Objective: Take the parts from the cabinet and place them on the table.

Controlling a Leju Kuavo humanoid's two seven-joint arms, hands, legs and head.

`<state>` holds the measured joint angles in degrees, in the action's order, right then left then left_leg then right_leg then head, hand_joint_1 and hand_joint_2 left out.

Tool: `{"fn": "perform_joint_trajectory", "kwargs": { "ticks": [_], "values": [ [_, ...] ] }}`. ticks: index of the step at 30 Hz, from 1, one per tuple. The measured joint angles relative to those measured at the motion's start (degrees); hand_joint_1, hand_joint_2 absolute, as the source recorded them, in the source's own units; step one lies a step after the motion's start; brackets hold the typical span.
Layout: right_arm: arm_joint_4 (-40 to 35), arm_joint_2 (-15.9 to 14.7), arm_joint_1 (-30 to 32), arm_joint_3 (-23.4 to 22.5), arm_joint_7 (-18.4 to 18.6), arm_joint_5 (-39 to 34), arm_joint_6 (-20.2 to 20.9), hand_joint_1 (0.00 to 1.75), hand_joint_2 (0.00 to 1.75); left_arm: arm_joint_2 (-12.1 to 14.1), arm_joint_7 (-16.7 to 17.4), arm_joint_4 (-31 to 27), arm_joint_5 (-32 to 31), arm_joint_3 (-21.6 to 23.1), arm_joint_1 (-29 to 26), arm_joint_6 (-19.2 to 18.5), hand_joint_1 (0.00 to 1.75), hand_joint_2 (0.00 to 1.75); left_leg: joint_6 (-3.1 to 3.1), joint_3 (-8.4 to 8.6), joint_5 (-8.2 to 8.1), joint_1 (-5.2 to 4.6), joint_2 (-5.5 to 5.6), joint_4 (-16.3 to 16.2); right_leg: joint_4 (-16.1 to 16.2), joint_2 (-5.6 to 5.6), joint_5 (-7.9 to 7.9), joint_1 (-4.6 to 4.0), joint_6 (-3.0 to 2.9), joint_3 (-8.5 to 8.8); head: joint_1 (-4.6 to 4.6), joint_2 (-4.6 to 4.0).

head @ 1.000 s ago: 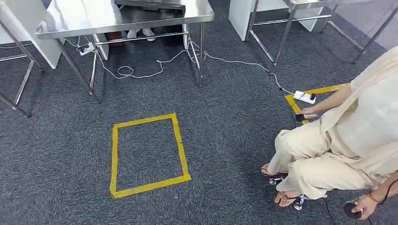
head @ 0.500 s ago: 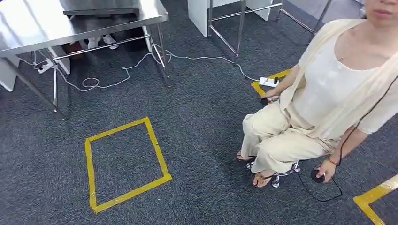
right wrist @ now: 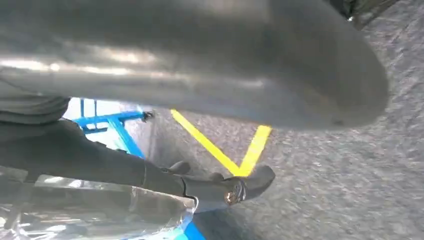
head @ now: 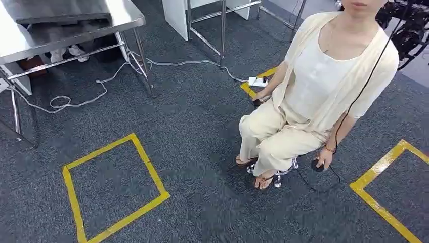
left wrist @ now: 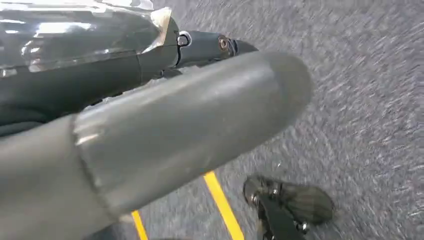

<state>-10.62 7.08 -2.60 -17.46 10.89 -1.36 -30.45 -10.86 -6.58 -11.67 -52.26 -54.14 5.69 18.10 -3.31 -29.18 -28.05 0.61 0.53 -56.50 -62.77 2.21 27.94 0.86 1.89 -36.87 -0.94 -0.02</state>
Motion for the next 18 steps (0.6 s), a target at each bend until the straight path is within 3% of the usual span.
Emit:
{"fn": "perform_joint_trajectory", "kwargs": {
  "ticks": [2,3,4,6,7,8,9,10,12,13,14,15,16,17,18],
  "values": [
    [0.0,0.1,-0.1,-0.6,0.5,-0.7,-0.3,0.00,0.00,0.0,0.0,0.0,-0.8,0.3,-0.2,-0.5,0.00,0.00,-0.21,-0.47,0.12,-0.43,-1.89,0.0,-8.2,-1.14,3.87,0.21,-0.61,-3.46,-0.02,0.00],
    [0.0,0.2,-0.1,-0.9,0.6,-0.8,-0.4,0.00,0.00,0.0,0.2,0.0,-1.3,0.6,-0.2,-0.7,0.00,0.00,-0.27,-0.68,0.16,-0.52,-2.83,-0.1,-11.4,-1.32,4.90,0.23,-0.45,-4.57,-0.19,0.00],
    [0.0,0.3,0.0,-1.0,0.8,-0.9,-0.5,0.00,0.00,0.0,0.5,0.0,-2.0,1.1,-0.1,-0.9,0.00,0.00,-0.29,-0.78,0.19,-0.57,-3.78,-0.1,-11.6,-1.48,4.78,0.27,-0.06,-4.14,-0.08,0.00],
    [0.0,0.4,0.2,-1.3,0.8,-1.0,-1.2,0.00,0.00,-0.1,1.4,0.0,-3.1,1.7,0.0,-1.5,0.00,0.00,-0.25,-0.78,0.20,-0.58,-5.34,-0.1,-4.8,-2.21,2.38,0.30,1.05,0.74,-0.17,0.00],
    [0.0,0.4,0.2,-1.3,0.8,-0.8,-1.4,0.00,0.00,-0.1,1.8,0.0,-3.3,2.1,0.2,-1.8,0.00,0.00,-0.20,-0.70,0.18,-0.59,-5.99,-0.1,0.3,-3.47,0.93,0.30,1.42,4.03,-0.10,0.00],
    [0.0,0.5,0.0,-1.3,0.7,-0.5,-1.4,0.00,0.00,-0.1,2.1,0.0,-3.8,2.5,0.4,-1.8,0.00,0.00,-0.02,-0.46,0.11,-0.91,-6.62,-0.3,4.9,-6.85,0.32,0.24,1.29,6.91,-0.22,0.00],
    [0.0,0.5,-0.2,-1.3,0.6,-0.3,-1.4,0.00,0.00,-0.1,2.5,0.0,-4.3,2.8,0.4,-1.8,0.00,0.00,0.49,-0.64,-0.24,-1.33,-7.25,-0.6,5.9,-7.12,0.34,-0.54,0.61,6.96,-0.11,0.00],
    [0.0,0.6,-0.2,-1.3,0.5,-0.2,-1.3,0.00,0.00,-0.2,2.7,0.0,-4.6,3.1,0.6,-1.8,0.00,0.00,0.67,-0.48,-0.21,-1.36,-7.89,-0.5,5.9,-6.16,0.01,-0.18,-0.01,6.99,0.27,0.00],
    [0.0,0.7,0.1,-1.3,0.3,0.1,-1.2,0.00,0.00,-0.2,2.9,0.0,-4.9,3.8,1.2,-1.7,0.00,0.00,1.14,-0.21,-0.17,-1.15,-8.87,-0.4,5.9,-4.93,0.01,-0.42,-0.39,6.22,0.20,0.00],
    [0.0,0.7,0.2,-1.3,0.2,0.3,-1.0,0.00,0.00,-0.2,3.0,0.0,-4.9,4.0,1.3,-1.7,0.00,0.00,1.52,-0.29,-0.41,-1.16,-9.43,-0.6,6.2,-4.25,-0.35,0.30,-0.88,6.34,0.18,0.00],
    [0.0,0.8,0.1,-1.3,0.2,0.4,-0.9,0.00,0.00,-0.2,3.0,-0.1,-4.9,4.2,1.4,-1.7,0.00,0.00,2.15,-0.67,-1.35,-0.64,-6.38,-1.8,6.4,-3.68,-0.61,0.80,-1.15,6.84,0.24,0.00],
    [0.0,0.8,0.1,-1.3,0.2,0.7,-0.7,0.00,0.00,-0.2,3.0,-0.1,-4.9,4.2,1.4,-1.7,0.00,0.00,2.43,-1.76,-3.76,-0.30,-3.28,-4.6,6.3,-3.18,-0.92,0.95,-1.68,6.61,0.46,0.00],
    [0.0,0.8,0.1,-1.3,0.2,1.2,-0.5,0.00,0.00,-0.2,3.1,-0.1,-4.9,4.2,1.4,-1.7,0.00,0.00,2.75,-3.49,-6.49,0.01,-1.61,-8.9,6.3,-2.55,-1.11,0.95,-1.97,6.37,0.53,0.00],
    [0.0,0.9,0.0,-1.2,0.2,1.5,-0.4,0.00,0.00,-0.2,3.2,-0.1,-4.9,4.2,1.2,-1.8,0.00,0.00,2.99,-5.48,-8.77,0.16,-0.93,-13.5,6.3,-1.90,-1.17,0.95,-1.96,6.11,0.46,0.00],
    [0.0,0.9,0.0,-1.2,0.3,1.8,-0.4,0.00,0.00,-0.2,3.4,0.0,-4.9,4.2,1.1,-1.8,0.00,0.00,3.20,-6.97,-9.91,0.26,-0.77,-16.9,6.2,-1.09,-1.30,0.95,-2.07,5.96,0.55,0.00]
  ]
}}
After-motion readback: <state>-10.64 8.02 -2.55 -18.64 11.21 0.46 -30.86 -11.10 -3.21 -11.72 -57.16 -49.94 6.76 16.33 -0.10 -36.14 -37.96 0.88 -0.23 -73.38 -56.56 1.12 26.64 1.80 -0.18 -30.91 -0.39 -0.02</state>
